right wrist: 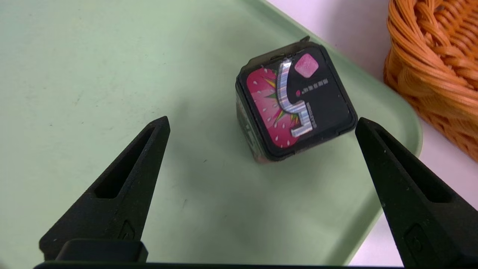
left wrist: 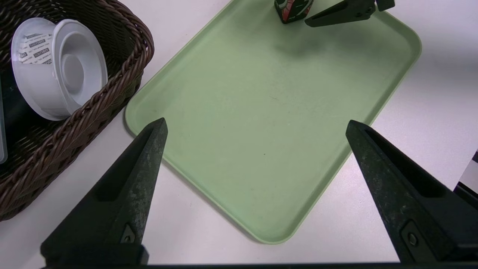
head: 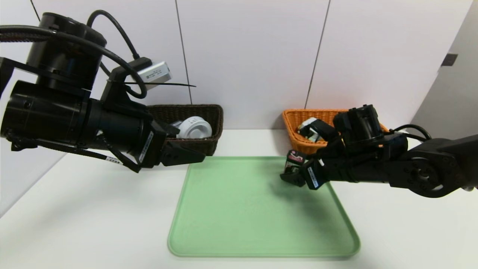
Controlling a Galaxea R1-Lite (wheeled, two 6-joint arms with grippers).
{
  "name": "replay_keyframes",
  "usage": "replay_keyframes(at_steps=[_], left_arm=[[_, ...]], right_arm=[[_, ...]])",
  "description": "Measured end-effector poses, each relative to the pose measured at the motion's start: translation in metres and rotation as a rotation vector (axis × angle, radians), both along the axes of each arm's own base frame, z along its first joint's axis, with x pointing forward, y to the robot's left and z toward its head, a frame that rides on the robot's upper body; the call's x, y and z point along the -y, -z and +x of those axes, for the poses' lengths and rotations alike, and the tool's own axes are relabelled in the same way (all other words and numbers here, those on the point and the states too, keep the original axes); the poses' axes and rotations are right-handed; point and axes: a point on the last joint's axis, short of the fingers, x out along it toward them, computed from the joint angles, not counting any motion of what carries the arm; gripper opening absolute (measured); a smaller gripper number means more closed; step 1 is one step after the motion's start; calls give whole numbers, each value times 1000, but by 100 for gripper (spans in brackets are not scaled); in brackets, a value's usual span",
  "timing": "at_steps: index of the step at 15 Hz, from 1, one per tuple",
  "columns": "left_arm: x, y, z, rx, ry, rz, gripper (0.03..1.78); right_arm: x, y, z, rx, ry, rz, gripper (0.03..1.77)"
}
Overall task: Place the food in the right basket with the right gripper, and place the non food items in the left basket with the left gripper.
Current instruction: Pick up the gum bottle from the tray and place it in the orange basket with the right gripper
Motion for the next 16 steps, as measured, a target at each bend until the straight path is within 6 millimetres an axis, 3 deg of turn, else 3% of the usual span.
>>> replay_keyframes(at_steps=[6,12,13,16], left_arm=[[1,2,-1,-6,3,4,169],[1,4,-1,-12,6,5,169],[1,3,-1,-12,6,5,169],[1,4,-1,-13,5,5,169]], right_arm=[[17,20,10,54,-39,64,171],[20,25,12,51,-54,92,171],[20,25,12,49,-60,97,164],[20,25,12,48,-65,100,115]])
